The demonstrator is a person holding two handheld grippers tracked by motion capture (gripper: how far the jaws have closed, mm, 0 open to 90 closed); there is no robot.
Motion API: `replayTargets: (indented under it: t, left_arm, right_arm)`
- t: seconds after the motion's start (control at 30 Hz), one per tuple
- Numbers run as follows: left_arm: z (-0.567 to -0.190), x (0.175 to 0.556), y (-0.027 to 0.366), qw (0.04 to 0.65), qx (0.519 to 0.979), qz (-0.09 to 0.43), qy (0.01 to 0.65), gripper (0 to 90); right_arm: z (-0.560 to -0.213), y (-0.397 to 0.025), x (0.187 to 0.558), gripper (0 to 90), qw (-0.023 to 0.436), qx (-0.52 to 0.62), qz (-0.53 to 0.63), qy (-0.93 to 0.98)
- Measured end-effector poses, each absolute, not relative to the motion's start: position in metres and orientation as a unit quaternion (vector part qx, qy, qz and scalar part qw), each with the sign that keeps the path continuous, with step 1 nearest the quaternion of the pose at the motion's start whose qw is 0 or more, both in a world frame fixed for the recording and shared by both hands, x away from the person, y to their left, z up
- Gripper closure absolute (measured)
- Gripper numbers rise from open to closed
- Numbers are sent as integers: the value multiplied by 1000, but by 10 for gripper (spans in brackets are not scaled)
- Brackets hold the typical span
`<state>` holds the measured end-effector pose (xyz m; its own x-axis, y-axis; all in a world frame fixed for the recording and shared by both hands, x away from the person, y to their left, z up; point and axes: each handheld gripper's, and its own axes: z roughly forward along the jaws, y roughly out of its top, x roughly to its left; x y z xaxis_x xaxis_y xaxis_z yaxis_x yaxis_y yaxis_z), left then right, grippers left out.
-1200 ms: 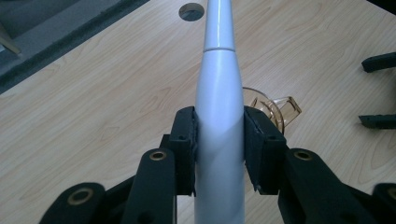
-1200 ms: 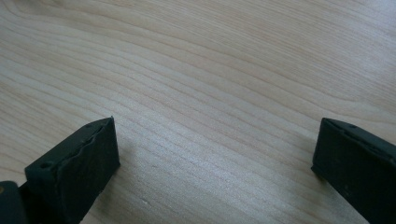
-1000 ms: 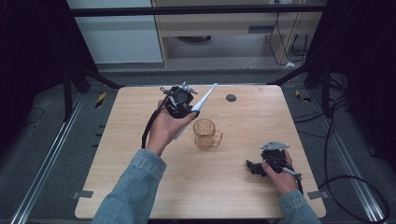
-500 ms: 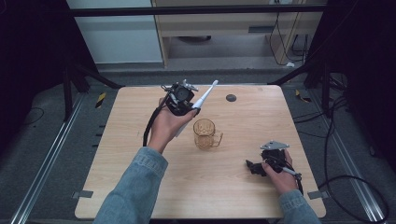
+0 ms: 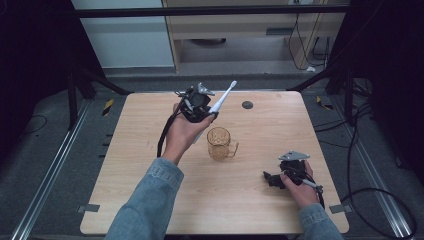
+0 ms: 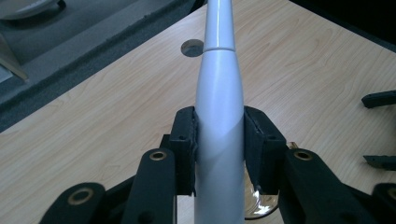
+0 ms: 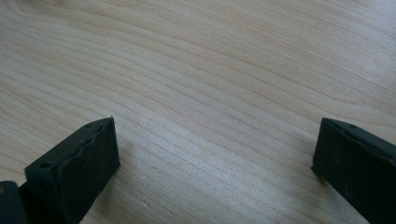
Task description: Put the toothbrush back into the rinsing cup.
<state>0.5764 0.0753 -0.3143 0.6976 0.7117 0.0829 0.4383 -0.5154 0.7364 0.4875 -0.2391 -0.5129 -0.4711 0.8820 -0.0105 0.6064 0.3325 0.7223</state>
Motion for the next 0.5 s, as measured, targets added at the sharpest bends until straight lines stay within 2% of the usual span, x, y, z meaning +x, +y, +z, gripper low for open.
replayTargets:
  t: [0.5]
  left_arm:
    - [-321, 586, 59, 382, 844, 187, 328, 664]
  right_arm:
    - [-513, -239, 488, 5, 207, 469, 334, 791]
